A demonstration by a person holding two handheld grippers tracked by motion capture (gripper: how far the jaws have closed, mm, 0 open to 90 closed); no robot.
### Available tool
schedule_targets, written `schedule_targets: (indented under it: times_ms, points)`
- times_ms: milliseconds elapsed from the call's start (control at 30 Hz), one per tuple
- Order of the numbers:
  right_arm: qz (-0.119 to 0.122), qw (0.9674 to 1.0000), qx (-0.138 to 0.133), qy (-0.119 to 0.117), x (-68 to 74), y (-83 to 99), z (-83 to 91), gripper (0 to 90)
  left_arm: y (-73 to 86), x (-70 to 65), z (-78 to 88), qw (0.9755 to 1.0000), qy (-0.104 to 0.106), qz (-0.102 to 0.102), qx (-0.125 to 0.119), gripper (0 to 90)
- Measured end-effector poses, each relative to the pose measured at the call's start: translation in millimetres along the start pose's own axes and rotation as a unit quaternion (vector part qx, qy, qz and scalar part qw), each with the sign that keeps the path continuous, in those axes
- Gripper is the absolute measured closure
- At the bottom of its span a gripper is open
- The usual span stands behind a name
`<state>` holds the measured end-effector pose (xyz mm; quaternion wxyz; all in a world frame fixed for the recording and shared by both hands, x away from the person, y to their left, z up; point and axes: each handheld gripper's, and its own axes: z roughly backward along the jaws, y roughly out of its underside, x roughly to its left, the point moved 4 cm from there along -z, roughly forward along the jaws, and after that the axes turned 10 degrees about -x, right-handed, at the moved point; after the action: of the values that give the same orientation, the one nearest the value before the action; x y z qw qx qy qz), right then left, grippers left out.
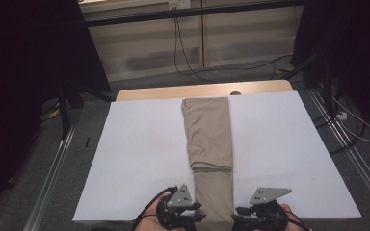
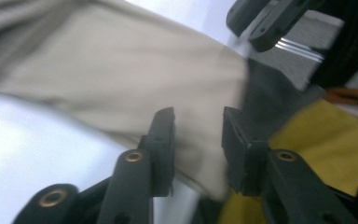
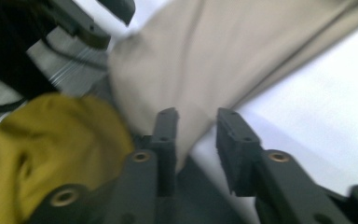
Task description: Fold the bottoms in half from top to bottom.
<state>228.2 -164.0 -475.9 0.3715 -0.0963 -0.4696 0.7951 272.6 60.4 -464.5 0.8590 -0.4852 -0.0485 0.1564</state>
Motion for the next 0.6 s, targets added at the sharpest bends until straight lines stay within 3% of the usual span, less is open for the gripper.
schedule_targets:
  times_ms: [67, 133, 200, 300, 367, 400, 500, 600]
  points:
    - [0.012, 0.9998, -0.015, 0.01, -8.9, -10.7, -2.9, 63.1, -7.3, 16.6, -3.1, 0.9995, -0.029, 0.004, -0.012, 56.2]
    - [0.038, 0.9986, -0.027, 0.025, -22.2, -26.5, -10.9, 60.9, -13.3, 36.4, -7.9, 0.9979, -0.059, 0.013, -0.022, 52.7]
    - [0.054, 0.9973, -0.039, 0.032, -35.6, -41.8, -19.7, 58.0, -17.3, 58.5, -13.5, 0.9963, -0.081, 0.014, -0.024, 49.2]
    - [0.074, 0.9954, -0.046, 0.04, -54.5, -63.3, -34.9, 55.7, -20.6, 86.0, -23.6, 0.9936, -0.106, 0.031, -0.022, 46.2]
    - [0.082, 0.9942, -0.047, 0.051, -65.0, -71.9, -44.6, 54.0, -20.9, 96.8, -30.4, 0.9916, -0.125, 0.029, -0.019, 45.8]
    - [0.084, 0.9944, -0.045, 0.046, -70.4, -75.8, -52.1, 53.0, -20.6, 101.5, -32.8, 0.9913, -0.128, 0.024, -0.017, 45.8]
    - [0.105, 0.992, -0.034, 0.061, -79.9, -79.3, -68.5, 47.7, -18.1, 112.1, -37.7, 0.99, -0.137, 0.031, -0.018, 45.7]
    - [0.1, 0.9935, -0.03, 0.046, -82.6, -75.8, -78.1, 44.6, -21.6, 117.3, -39.0, 0.9897, -0.136, 0.032, -0.031, 48.9]
